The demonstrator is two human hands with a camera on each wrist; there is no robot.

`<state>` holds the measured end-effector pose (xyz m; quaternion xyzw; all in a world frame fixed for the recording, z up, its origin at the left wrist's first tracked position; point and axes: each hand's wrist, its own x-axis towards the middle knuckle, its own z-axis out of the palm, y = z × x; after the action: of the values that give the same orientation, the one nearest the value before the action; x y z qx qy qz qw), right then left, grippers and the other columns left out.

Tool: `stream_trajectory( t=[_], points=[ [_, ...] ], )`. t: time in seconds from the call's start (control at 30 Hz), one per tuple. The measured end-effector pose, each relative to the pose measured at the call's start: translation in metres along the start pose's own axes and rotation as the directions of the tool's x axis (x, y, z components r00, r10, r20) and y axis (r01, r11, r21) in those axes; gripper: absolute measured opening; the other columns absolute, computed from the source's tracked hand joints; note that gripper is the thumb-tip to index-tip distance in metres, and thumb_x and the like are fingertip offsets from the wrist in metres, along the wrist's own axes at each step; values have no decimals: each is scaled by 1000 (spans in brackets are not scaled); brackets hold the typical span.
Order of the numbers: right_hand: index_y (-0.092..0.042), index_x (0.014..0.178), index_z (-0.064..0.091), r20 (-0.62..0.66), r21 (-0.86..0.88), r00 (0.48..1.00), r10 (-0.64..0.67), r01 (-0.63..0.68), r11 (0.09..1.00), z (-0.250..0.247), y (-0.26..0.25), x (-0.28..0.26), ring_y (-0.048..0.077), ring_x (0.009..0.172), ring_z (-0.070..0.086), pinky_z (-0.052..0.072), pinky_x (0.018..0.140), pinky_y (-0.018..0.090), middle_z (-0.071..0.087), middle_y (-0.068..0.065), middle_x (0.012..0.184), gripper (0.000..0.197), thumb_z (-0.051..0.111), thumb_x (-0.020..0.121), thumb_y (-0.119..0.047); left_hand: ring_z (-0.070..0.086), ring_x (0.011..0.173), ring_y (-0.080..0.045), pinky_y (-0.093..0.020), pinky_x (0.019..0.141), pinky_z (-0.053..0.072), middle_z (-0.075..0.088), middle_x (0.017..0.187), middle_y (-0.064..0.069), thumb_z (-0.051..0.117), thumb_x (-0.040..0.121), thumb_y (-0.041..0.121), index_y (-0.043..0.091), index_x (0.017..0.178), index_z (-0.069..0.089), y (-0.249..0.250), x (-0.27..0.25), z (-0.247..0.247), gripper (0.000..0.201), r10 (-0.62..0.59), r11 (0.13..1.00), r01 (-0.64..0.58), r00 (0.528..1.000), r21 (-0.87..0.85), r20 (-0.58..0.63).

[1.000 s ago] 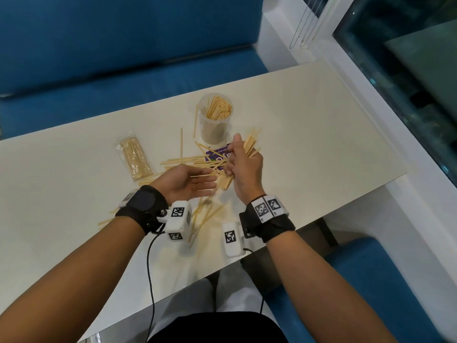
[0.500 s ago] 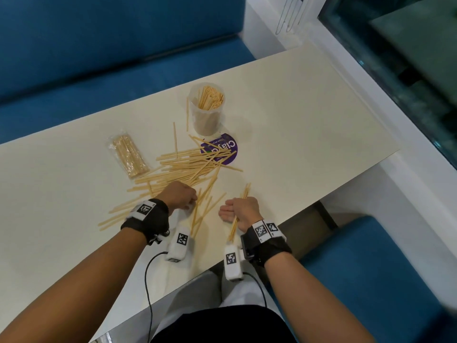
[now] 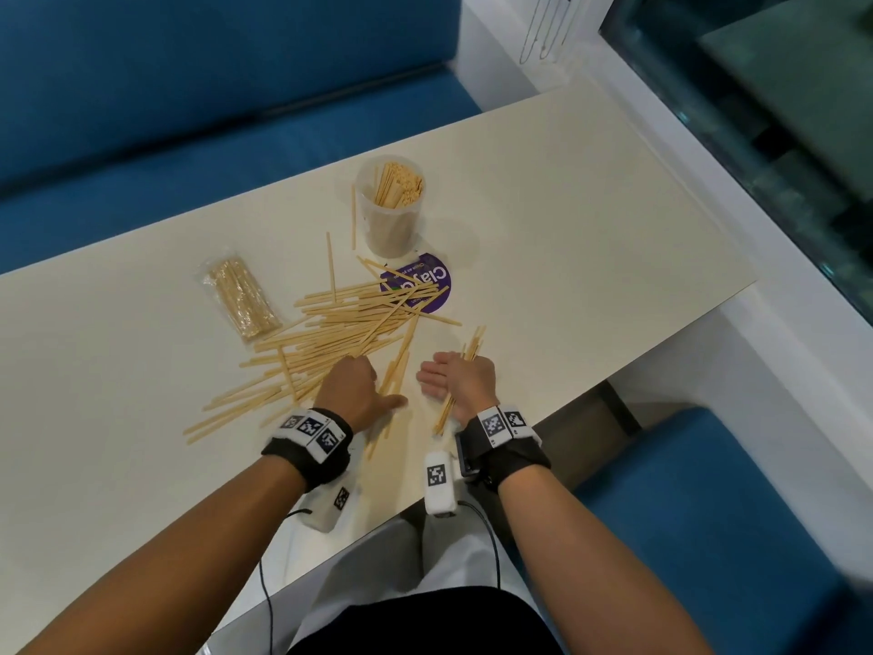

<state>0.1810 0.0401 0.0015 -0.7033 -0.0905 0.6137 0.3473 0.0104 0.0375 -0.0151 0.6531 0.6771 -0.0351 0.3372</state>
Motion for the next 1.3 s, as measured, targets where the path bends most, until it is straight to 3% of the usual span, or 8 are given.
stream_trajectory(
  t=[0.1, 0.23, 0.4, 0.57, 0.77, 0.93, 1.13, 1.3],
  points=[
    [-11, 103, 74, -117, -216, 985, -127, 99, 971, 6, -10, 3, 23, 67, 66, 53, 52, 29, 73, 13, 95, 30, 45, 103, -14, 56, 78, -21, -34, 70, 53, 60, 88, -5, 81, 75, 58, 14, 83, 59, 6, 5, 6, 49, -9, 996, 13, 999, 86, -50],
    [-21, 98, 80, -64, -478, 957, -281, 218, 851, 11, -32, 10, 31, 108, 65, 53, 98, 41, 70, 8, 118, 29, 51, 103, -20, 64, 66, -21, -33, 64, 58, 67, 72, -6, 76, 86, 43, 11, 68, 67, 13, 12, 2, 38, -61, 998, 61, 998, 14, -21],
    [-2, 103, 75, 10, -672, 948, -320, 243, 699, 20, -46, 26, 33, 96, 71, 52, 76, 32, 75, 15, 104, 26, 66, 98, -26, 68, 74, -27, -39, 71, 61, 70, 84, -11, 74, 89, 27, 4, 85, 74, 18, 16, -4, 23, -91, 996, 91, 995, 14, 26],
    [-1, 111, 71, -90, -719, 956, -280, 133, 682, 31, -48, 32, 35, 100, 73, 62, 84, 39, 74, 16, 114, 46, 88, 80, -29, 66, 81, -32, -35, 66, 53, 63, 86, -12, 64, 90, 14, 5, 75, 63, 26, 13, 0, 17, -46, 993, 44, 999, 112, 13],
    [-1, 105, 71, -114, -666, 960, -257, 118, 736, 31, -42, 40, 35, 97, 72, 59, 78, 35, 74, 17, 113, 36, 87, 80, -20, 59, 99, -32, -34, 77, 51, 60, 107, -18, 63, 91, 14, 0, 105, 62, 24, 10, 11, 20, 5, 977, -4, 1000, 211, -5],
    [-11, 76, 54, -120, -573, 982, -147, 53, 818, 20, -43, 49, 28, 85, 62, 57, 77, 33, 65, 8, 98, 34, 85, 80, -23, 56, 95, -30, -35, 77, 53, 58, 105, -17, 59, 90, 8, -1, 107, 58, 19, 10, 18, 19, 45, 977, -35, 998, 211, -43],
    [-2, 115, 66, -98, -538, 985, -139, 65, 840, 14, -41, 54, 28, 94, 64, 54, 80, 31, 69, 12, 112, 51, 89, 78, -29, 53, 97, -29, -33, 77, 48, 56, 107, -16, 60, 87, 5, -1, 110, 56, 14, 10, 19, 25, 104, 967, -95, 994, 237, -26],
    [-8, 105, 69, -83, -476, 988, -132, 77, 876, 15, -40, 55, 27, 86, 66, 57, 74, 33, 69, 6, 98, 48, 91, 74, -36, 47, 86, -24, -31, 71, 39, 54, 102, -12, 60, 89, 4, 2, 107, 52, 11, 12, 10, 20, 73, 994, -69, 997, 86, -36]
  ],
)
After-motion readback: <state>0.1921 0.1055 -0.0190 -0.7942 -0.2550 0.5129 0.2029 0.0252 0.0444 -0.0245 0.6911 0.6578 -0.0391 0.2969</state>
